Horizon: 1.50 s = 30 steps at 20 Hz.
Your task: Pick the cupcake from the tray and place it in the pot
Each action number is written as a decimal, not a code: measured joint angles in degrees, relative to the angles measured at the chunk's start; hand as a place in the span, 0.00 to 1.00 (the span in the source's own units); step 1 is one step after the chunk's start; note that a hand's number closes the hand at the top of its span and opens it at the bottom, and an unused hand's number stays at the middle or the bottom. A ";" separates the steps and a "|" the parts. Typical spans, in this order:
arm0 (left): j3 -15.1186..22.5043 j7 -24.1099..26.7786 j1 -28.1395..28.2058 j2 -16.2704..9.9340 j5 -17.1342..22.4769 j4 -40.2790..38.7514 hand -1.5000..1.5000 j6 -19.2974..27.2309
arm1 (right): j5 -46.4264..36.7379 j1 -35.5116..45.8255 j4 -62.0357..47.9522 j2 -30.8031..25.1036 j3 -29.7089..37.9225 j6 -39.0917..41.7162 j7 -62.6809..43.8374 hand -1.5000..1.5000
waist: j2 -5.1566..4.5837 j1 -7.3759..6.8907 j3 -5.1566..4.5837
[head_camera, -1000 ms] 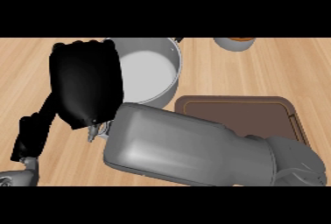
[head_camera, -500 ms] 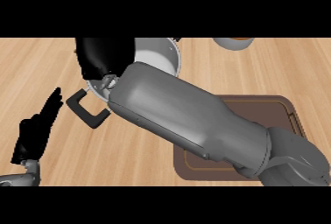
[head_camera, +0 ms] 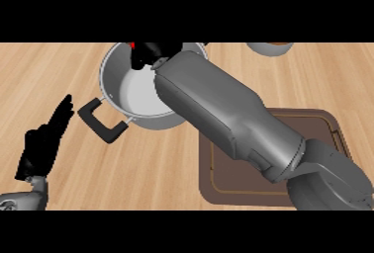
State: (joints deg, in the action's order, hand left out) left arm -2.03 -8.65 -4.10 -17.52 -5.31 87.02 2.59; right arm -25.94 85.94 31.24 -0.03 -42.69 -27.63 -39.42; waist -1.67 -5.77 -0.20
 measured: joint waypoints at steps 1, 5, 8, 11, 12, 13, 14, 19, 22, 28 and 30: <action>0.02 0.32 0.09 -0.07 -0.08 0.08 0.50 -0.09 | 0.11 -0.26 -1.30 0.01 -0.52 0.21 0.83 1.00 | -0.05 -0.24 -0.01; -0.28 0.16 -0.83 -0.61 0.50 0.19 0.50 -1.11 | 3.03 -1.76 -5.06 0.02 1.46 -1.31 5.56 0.00 | -0.53 -0.99 0.01; 0.12 0.48 -1.18 -0.26 0.26 -0.11 0.50 -1.16 | 6.09 -2.40 -7.10 0.03 4.06 -1.64 8.41 0.00 | -0.86 -1.56 0.03; 0.62 0.21 -1.51 0.14 -0.21 0.16 0.50 -0.88 | 8.92 -3.11 -8.14 0.03 6.29 -2.33 11.66 0.00 | -1.00 -2.10 0.06; 0.86 0.24 -1.34 0.31 -0.29 0.09 0.50 -0.94 | 9.80 -3.00 -8.39 0.02 6.99 -2.43 12.60 0.00 | -1.03 -2.28 0.06; 1.04 0.53 -1.06 0.65 -0.32 0.07 0.50 -0.85 | 10.48 -3.10 -8.82 0.03 7.55 -2.60 13.77 0.00 | -1.06 -2.42 0.06; 0.92 0.52 -1.50 0.62 -0.27 -0.01 0.50 -0.86 | 11.03 -3.15 -9.17 0.02 7.96 -2.96 14.85 0.00 | -1.15 -2.60 0.05; 1.07 0.28 -1.77 0.82 -0.41 0.21 0.50 -0.86 | 14.46 -3.84 -7.77 0.03 10.67 -8.21 20.48 0.00 | -0.97 -2.78 0.12; 1.26 0.45 -1.52 1.15 -0.63 -0.04 0.50 -0.67 | 17.52 -4.69 -4.96 0.04 14.05 -13.86 25.25 0.00 | -0.88 -2.37 0.18; 0.59 0.89 -0.93 1.26 -0.99 -0.93 0.50 -0.06 | 25.82 -5.80 -1.73 0.04 20.15 -15.99 32.90 0.00 | -0.37 -1.14 0.17; 0.10 0.95 -0.08 1.08 -0.79 -0.65 0.50 -0.09 | 28.53 -6.20 -1.57 0.02 21.43 -14.59 35.09 0.00 | -0.07 -0.50 0.17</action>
State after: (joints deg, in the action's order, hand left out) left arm -1.93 -7.70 -4.19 -16.44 -6.10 86.36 2.50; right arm 2.59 79.74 29.67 -0.01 -21.26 -42.22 -4.33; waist -1.74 -6.27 -0.04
